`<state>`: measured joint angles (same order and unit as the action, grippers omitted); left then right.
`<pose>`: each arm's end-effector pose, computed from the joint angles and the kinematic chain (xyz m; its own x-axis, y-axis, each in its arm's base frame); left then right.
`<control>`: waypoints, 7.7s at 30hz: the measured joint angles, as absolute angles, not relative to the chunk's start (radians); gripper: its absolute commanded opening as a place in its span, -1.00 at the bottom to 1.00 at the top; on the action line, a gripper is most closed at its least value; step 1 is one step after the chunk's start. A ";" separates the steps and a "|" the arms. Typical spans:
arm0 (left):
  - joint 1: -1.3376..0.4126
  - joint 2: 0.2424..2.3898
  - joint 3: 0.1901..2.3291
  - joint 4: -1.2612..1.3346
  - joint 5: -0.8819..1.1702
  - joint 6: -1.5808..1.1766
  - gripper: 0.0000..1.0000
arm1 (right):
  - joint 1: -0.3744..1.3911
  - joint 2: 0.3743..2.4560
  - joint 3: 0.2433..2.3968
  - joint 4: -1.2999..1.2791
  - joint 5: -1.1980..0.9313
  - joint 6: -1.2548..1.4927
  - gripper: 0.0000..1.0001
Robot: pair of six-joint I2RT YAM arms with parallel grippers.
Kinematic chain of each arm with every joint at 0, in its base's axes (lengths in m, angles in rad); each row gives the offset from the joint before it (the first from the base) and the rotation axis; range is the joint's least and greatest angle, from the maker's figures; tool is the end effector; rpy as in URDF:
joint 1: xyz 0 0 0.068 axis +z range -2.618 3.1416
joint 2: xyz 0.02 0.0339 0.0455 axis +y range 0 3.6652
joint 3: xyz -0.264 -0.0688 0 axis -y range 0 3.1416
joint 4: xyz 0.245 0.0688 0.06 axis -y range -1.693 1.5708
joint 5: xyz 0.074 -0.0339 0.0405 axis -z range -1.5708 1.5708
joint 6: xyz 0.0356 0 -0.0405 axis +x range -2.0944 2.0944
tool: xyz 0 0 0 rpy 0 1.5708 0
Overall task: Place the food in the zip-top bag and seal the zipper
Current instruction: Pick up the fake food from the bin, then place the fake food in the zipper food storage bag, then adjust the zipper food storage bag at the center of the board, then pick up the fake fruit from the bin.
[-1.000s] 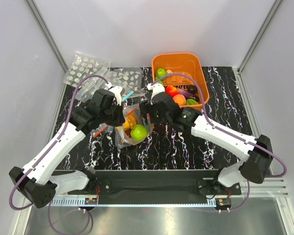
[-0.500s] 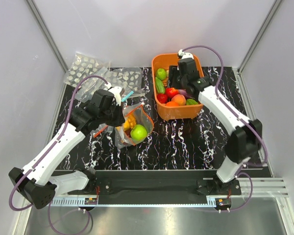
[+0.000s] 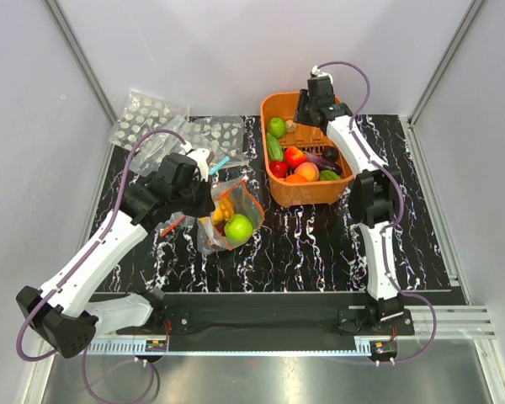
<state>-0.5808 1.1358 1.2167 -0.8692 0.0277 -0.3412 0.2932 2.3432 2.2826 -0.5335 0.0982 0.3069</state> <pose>0.1879 -0.1245 0.3548 -0.7477 0.0906 -0.6578 0.3339 0.9076 -0.2544 0.5209 0.1536 0.2864 -0.5742 0.1407 -0.8065 -0.0382 0.9795 0.1980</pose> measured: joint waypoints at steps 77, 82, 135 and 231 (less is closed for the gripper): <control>-0.574 1.119 1.215 -0.869 0.025 -0.329 -1.00 | 0.804 1.249 1.098 -0.049 0.043 0.277 -1.00; -0.573 1.105 1.195 -0.866 0.025 -0.332 -1.00 | 0.884 1.247 1.065 -0.060 0.003 0.274 -1.00; -0.572 1.055 1.187 -0.888 0.014 -0.333 -1.00 | 0.942 1.467 1.175 -0.441 0.130 0.449 -1.00; -0.557 1.056 1.170 -0.844 0.022 -0.313 -1.00 | 0.286 2.024 1.618 0.191 -0.046 0.743 -0.19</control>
<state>-0.5571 1.0557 1.1698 -0.8436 0.0216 -0.3126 0.2859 2.0243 1.6176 0.1905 -0.0460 0.7433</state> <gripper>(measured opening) 0.012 0.624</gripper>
